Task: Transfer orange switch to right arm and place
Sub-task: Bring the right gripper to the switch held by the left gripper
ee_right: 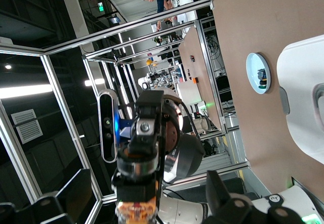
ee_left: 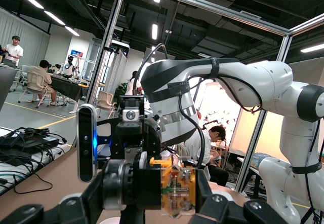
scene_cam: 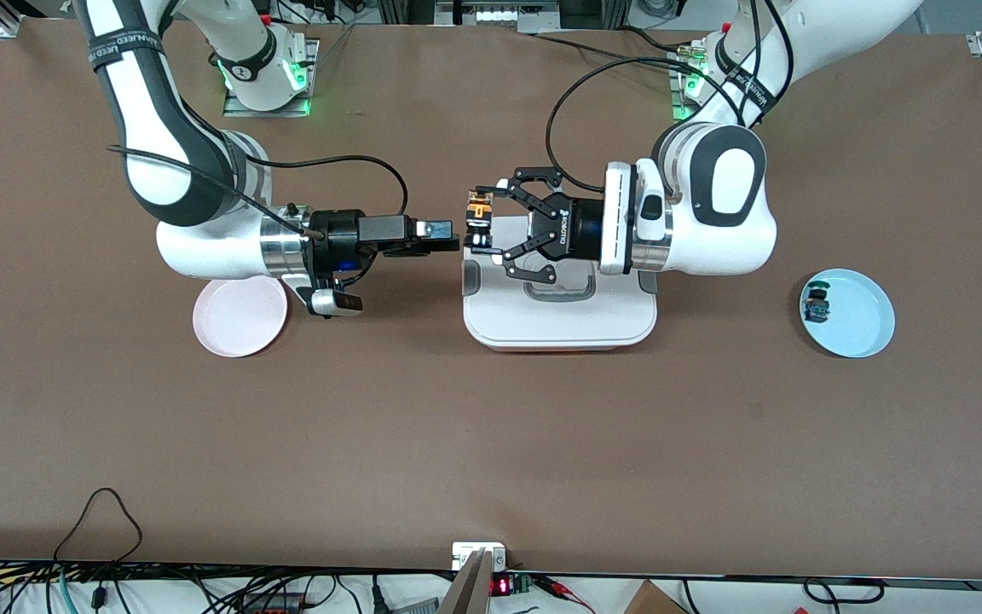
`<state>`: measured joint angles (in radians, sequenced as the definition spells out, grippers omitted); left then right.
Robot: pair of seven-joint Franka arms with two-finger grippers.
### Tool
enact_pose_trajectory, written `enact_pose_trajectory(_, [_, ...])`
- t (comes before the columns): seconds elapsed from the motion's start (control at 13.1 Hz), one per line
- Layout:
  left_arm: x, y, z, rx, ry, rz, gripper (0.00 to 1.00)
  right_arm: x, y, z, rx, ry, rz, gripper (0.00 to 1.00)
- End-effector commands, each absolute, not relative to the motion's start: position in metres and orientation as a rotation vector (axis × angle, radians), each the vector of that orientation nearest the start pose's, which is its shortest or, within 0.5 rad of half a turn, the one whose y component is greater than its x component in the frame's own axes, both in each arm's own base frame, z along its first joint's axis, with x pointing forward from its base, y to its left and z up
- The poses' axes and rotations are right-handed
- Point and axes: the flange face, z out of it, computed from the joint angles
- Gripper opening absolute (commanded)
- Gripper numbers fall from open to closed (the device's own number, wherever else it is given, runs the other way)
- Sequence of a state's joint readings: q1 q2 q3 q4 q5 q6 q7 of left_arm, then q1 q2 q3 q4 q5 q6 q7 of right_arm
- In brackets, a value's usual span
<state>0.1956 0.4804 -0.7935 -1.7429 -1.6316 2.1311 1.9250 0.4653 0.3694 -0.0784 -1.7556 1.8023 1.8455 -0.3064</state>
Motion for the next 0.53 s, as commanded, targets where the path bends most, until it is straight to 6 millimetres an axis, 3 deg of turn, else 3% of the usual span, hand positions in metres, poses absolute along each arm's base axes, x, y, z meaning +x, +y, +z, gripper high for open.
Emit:
enact_pose_trajectory(0.0, [0.5731, -0.3643, 0.4289, 1.263, -0.949, 1.036, 0.15, 0.5891, 0.3474, 0.4237, -1.521, 0.202, 0.241, 1.0])
enact_pose_trajectory(0.46, [0.5765, -0.3627, 0.4329, 1.261, -0.946, 1.045, 0.15, 0.5795, 0.349, 0.427, -1.519, 0.25, 0.315, 1.0])
